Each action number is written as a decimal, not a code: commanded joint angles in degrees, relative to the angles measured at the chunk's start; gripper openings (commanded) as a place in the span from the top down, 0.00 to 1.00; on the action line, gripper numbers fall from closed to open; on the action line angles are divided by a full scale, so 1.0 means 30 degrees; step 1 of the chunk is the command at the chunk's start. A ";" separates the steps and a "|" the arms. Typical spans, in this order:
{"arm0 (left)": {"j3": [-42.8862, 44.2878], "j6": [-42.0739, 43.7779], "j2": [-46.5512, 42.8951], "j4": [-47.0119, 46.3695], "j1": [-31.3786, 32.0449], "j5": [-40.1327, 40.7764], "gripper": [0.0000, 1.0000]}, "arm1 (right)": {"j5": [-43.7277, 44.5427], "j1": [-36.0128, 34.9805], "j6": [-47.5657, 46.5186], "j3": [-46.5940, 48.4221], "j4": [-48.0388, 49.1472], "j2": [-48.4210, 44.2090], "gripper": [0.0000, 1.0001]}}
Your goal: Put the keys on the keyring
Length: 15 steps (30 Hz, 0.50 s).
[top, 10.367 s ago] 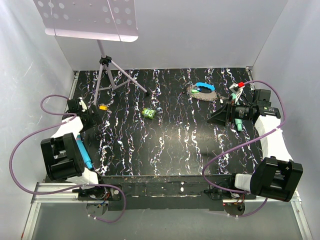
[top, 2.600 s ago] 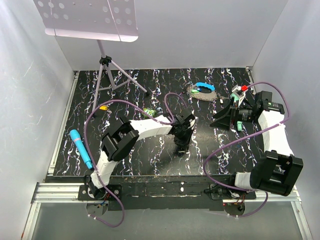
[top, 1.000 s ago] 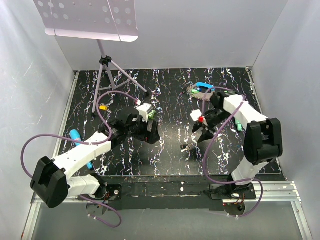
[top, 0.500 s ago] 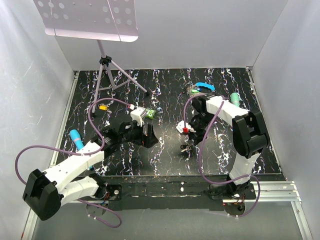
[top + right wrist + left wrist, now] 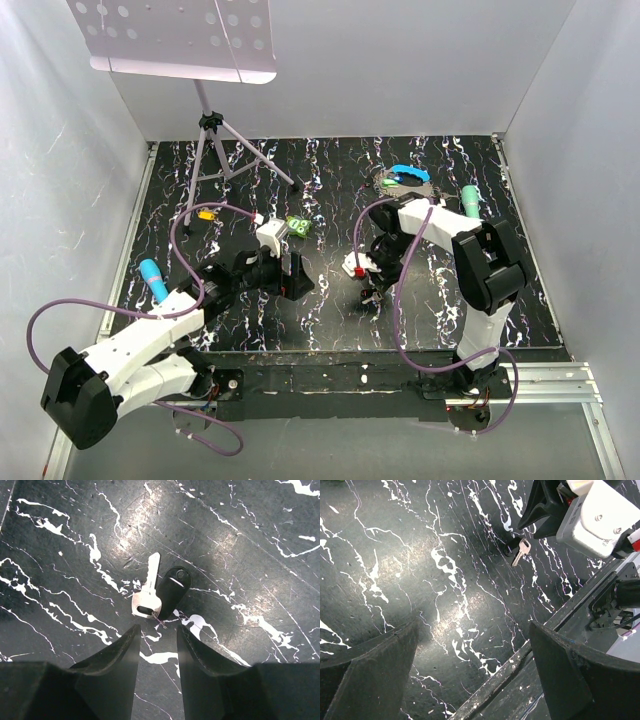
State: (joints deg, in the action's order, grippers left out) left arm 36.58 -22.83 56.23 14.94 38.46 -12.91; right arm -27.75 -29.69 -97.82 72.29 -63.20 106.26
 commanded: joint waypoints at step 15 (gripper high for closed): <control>-0.0298 -0.0417 -0.0783 -0.0029 0.0013 0.0113 0.09 | 0.1192 -0.0766 0.0321 -0.0718 0.0969 0.0089 0.74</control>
State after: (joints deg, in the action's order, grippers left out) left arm 36.03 -23.86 55.59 14.96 38.46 -12.88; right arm -24.29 -31.35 -97.14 70.59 -60.16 106.45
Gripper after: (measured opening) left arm 0.908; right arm 0.279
